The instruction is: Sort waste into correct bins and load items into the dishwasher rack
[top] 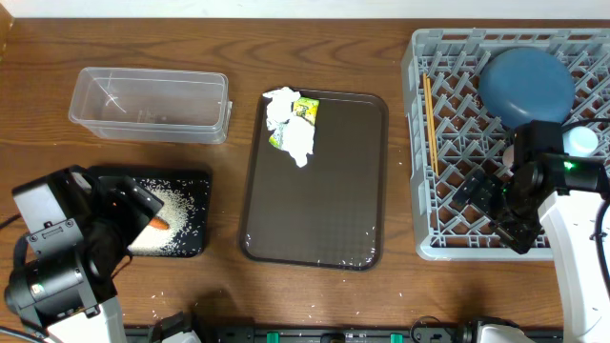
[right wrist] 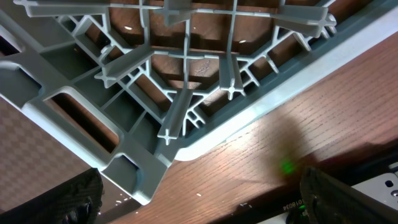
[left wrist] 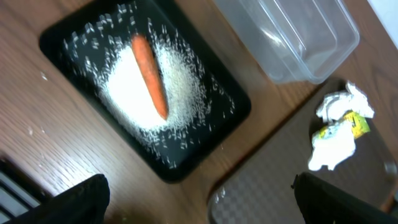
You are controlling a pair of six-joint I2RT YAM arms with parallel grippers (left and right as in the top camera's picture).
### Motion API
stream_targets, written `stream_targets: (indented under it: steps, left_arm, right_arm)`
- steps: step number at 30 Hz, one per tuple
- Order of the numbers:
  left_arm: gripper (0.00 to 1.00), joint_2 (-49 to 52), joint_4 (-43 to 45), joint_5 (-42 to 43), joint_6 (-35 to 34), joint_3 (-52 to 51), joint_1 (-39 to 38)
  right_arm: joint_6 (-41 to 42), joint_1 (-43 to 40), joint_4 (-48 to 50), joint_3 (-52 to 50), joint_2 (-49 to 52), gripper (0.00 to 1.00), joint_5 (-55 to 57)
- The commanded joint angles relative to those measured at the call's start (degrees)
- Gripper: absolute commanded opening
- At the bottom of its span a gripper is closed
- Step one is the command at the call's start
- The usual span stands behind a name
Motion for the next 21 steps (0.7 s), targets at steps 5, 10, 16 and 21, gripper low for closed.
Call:
stream_targets:
  steps: [5, 10, 16, 21]
  left_arm:
    - [0.93, 0.3, -2.1, 47.6, 13.7, 0.1, -2.3]
    - [0.98, 1.2, 1.7, 45.0, 8.5, 1.5, -10.3]
    - [0.98, 12.4, -1.2, 21.9, 5.3, 13.2, -29.6]
    - [0.98, 31.6, -11.9, -0.7, 4.6, 27.0, -46.6]
  right_arm:
    - [0.8, -0.2, 0.1, -0.2, -0.5, 0.99, -0.1]
    - [0.8, -0.2, 0.1, -0.2, -0.5, 0.99, -0.1]
    - [0.8, -0.2, 0.1, -0.2, -0.5, 0.99, -0.1]
    - [0.8, -0.2, 0.1, -0.2, -0.5, 0.99, -0.1]
